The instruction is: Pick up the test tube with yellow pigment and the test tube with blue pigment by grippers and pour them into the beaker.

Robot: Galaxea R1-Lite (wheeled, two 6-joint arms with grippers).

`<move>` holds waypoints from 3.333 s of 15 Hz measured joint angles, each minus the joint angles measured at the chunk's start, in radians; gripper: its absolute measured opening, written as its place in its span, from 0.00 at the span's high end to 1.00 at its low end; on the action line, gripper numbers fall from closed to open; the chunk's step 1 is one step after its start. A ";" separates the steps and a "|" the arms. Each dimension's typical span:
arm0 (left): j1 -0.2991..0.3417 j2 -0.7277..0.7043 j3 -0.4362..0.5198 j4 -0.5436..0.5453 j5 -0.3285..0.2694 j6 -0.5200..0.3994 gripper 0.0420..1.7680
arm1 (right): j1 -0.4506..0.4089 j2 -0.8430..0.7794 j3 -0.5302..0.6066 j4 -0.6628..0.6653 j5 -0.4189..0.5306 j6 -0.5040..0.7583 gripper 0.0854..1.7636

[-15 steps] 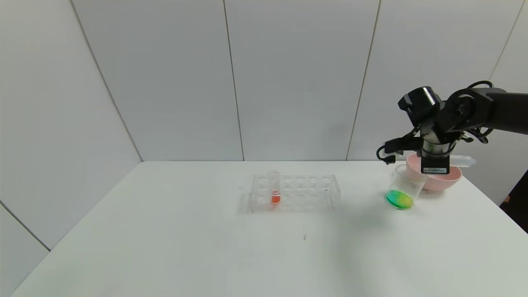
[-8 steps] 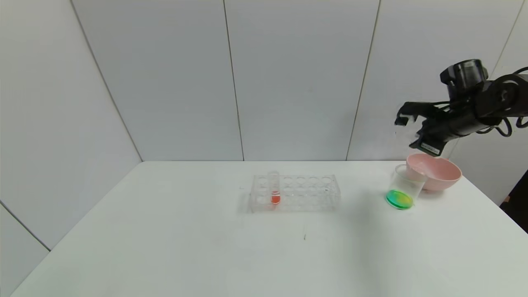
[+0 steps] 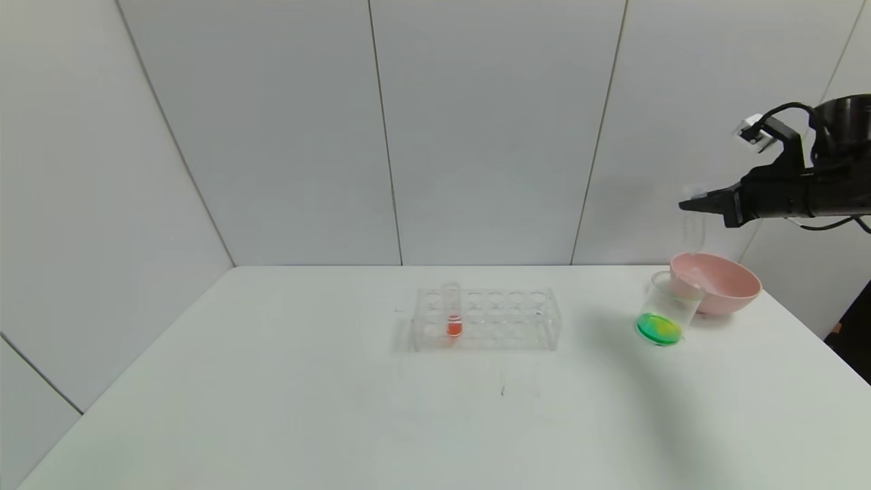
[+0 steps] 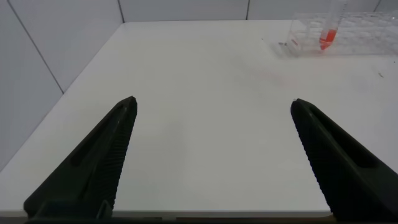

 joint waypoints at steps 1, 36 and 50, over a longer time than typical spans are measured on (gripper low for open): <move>0.000 0.000 0.000 0.000 0.000 0.000 0.00 | -0.015 -0.011 0.056 -0.112 0.013 0.065 0.76; 0.000 0.000 0.000 0.000 0.000 0.000 0.00 | 0.011 0.067 0.399 -0.830 -0.174 0.431 0.16; -0.001 0.000 0.000 0.000 0.000 0.000 0.00 | 0.039 -0.804 1.054 -0.999 -0.270 0.563 0.05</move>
